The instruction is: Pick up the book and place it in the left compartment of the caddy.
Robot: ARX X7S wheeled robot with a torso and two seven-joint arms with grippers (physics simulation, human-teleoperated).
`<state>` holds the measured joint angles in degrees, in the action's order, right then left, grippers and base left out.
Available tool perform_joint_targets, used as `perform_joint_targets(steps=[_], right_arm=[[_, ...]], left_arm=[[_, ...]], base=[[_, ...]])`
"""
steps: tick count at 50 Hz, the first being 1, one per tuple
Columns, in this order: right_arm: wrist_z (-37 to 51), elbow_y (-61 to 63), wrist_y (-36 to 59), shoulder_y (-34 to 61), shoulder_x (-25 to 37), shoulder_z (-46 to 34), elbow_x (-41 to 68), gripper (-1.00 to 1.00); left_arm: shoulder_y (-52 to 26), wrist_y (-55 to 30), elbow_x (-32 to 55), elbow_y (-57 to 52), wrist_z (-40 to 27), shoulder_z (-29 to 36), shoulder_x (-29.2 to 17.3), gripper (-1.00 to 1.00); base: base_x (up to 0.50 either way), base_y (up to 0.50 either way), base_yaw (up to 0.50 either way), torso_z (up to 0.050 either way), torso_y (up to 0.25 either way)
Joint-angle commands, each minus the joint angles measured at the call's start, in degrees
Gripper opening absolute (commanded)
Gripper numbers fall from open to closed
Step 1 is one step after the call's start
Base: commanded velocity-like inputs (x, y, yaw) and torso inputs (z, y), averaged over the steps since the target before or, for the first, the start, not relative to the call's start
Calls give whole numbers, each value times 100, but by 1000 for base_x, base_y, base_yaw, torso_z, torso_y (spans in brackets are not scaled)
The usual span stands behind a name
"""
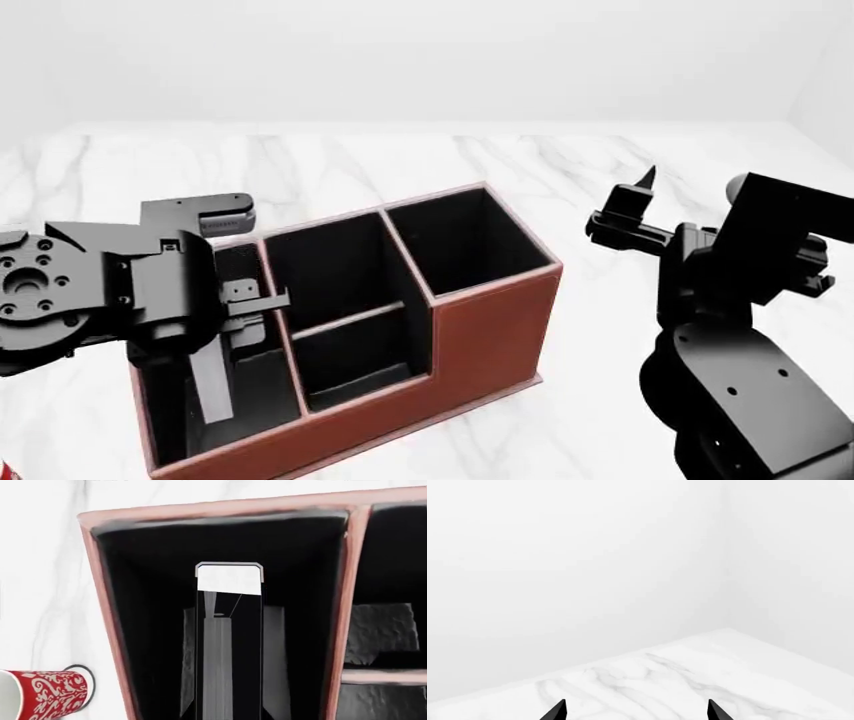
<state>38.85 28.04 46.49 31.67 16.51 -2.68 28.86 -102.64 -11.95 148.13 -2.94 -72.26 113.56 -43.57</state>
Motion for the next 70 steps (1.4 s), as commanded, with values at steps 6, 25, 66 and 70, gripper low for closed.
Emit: perform_joint_targets(steps=[6,25,66,70], right_arm=[[13,-38,-75,-58,26,10,18,100],[38,-22,-84,-30,39,12,81,100],[86,-77,-205,-111,95,-18,110,100],[103,-64,-175,-84,101,-14,131,100]], left_arm=[[430,682,-556,-203,52,111,-19,-100],[817,1046,-1083,-67,89,302,53,-100],[1483,1489,-1141,101,657,167,3,-100],[1510,1482,-1132,110,677,162,7,-100]], base=[[0,0,0,0,2],[0,0,0,0,1],[0,0,0,0,1],[0,0,0,0,2]])
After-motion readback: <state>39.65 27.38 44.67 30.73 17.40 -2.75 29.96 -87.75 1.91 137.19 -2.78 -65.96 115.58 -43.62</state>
